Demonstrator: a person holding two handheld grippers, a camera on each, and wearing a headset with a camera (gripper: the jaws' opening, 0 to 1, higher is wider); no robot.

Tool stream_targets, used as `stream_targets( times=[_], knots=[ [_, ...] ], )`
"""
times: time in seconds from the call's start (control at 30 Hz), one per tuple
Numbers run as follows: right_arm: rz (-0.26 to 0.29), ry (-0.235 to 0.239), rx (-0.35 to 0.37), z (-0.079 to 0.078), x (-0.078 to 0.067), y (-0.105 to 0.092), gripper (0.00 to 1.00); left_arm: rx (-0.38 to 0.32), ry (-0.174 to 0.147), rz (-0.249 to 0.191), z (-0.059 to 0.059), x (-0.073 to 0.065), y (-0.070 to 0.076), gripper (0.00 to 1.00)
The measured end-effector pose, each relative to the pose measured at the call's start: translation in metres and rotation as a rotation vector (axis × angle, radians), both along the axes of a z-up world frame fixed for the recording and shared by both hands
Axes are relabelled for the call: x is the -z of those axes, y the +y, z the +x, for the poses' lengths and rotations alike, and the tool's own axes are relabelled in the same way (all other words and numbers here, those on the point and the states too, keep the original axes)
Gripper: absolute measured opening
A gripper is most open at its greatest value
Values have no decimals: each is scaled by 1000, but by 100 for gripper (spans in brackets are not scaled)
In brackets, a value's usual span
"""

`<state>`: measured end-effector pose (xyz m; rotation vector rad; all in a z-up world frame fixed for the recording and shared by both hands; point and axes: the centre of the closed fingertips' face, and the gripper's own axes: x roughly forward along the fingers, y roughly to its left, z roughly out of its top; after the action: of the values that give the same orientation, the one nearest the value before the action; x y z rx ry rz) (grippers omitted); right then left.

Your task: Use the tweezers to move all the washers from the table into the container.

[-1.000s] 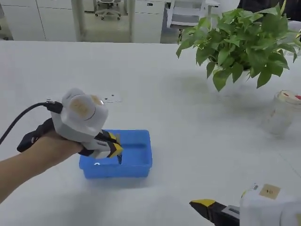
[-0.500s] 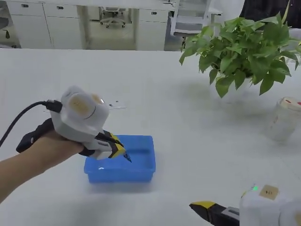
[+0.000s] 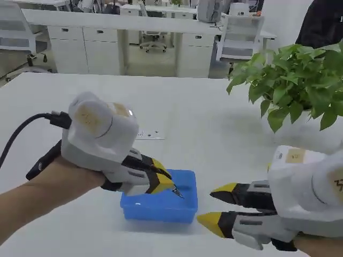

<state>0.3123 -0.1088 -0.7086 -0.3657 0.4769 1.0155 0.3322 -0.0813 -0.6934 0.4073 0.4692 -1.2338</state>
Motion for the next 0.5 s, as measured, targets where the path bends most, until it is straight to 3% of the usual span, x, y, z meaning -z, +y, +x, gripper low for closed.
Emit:
stream_targets(
  times=[0.1, 0.23, 0.37, 0.5],
  knots=[
    [6, 19, -66, -6, -1, 14, 24, 28, -6, -6, -19, -9, 2, 1],
    [-46, 8, -160, -20, 3, 31, 22, 61, 10, -11, -39, -17, 5, 1],
    [-40, 22, -236, -37, -1, 47, 12, 88, -1, -10, -57, -21, 8, 1],
    [-55, 21, -281, -49, -2, 55, 6, 98, 13, -37, -73, -27, 11, 1]
  ],
)
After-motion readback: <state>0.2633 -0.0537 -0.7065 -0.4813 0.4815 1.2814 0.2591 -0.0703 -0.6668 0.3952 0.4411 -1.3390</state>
